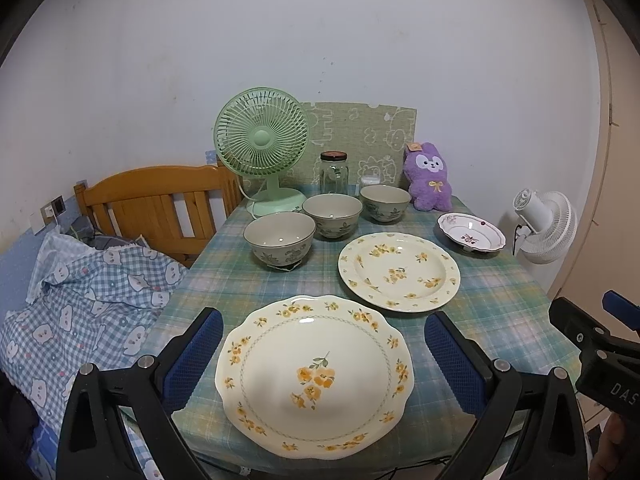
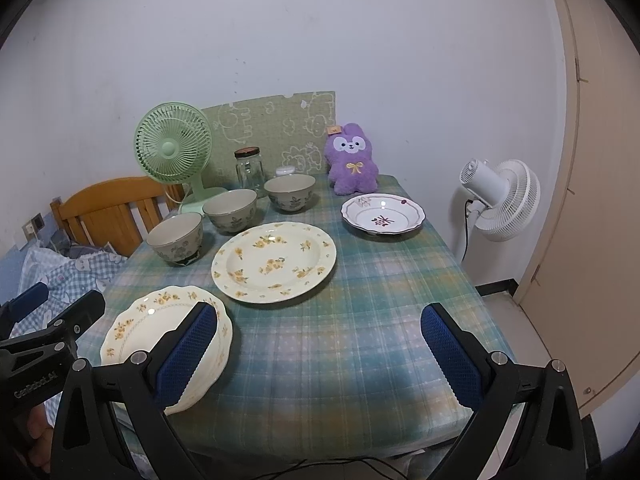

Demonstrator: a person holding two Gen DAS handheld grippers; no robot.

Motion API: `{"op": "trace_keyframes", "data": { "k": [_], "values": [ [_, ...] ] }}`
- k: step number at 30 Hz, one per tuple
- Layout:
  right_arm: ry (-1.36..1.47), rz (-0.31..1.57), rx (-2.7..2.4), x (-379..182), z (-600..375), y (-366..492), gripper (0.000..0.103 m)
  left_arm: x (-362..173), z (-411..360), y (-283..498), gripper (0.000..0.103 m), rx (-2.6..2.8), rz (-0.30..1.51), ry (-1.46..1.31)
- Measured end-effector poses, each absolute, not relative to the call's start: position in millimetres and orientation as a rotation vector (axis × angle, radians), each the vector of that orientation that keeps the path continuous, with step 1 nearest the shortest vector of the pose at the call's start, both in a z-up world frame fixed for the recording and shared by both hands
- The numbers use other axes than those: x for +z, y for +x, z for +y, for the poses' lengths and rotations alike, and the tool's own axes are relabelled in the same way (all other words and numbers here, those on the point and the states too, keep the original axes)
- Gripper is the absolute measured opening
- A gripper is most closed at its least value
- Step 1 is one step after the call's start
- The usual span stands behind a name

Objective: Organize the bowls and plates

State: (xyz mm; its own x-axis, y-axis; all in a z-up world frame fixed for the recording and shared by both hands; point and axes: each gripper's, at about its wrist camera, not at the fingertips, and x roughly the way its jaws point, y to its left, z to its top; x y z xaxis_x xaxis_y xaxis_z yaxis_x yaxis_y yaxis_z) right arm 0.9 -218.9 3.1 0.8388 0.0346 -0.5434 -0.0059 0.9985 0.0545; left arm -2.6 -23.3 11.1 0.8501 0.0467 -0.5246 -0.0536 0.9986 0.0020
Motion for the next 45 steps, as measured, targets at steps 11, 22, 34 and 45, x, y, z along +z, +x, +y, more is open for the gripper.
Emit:
{"op": "trace_keyframes", "data": {
  "k": [11,22,34,45],
  "values": [
    [0.053,0.576,0.018,3,-220,-1,0.103,11,-24,-3,0.101,0.054,0.552,-0.012],
    [0.062,0.581,0.019,5,-220,0,0.102,12,-26,-6,0.101,0.041,0.556,0.001],
    [0.067,0.625,0.042,19,-188,25,0.102,22,-1,16,0.101,0.045,0.605,-0.017],
    [0.044,0.716,0.061,-3,-137,69,0.098,-9,38,59,0.098,0.054,0.723,-0.014]
  ]
}}
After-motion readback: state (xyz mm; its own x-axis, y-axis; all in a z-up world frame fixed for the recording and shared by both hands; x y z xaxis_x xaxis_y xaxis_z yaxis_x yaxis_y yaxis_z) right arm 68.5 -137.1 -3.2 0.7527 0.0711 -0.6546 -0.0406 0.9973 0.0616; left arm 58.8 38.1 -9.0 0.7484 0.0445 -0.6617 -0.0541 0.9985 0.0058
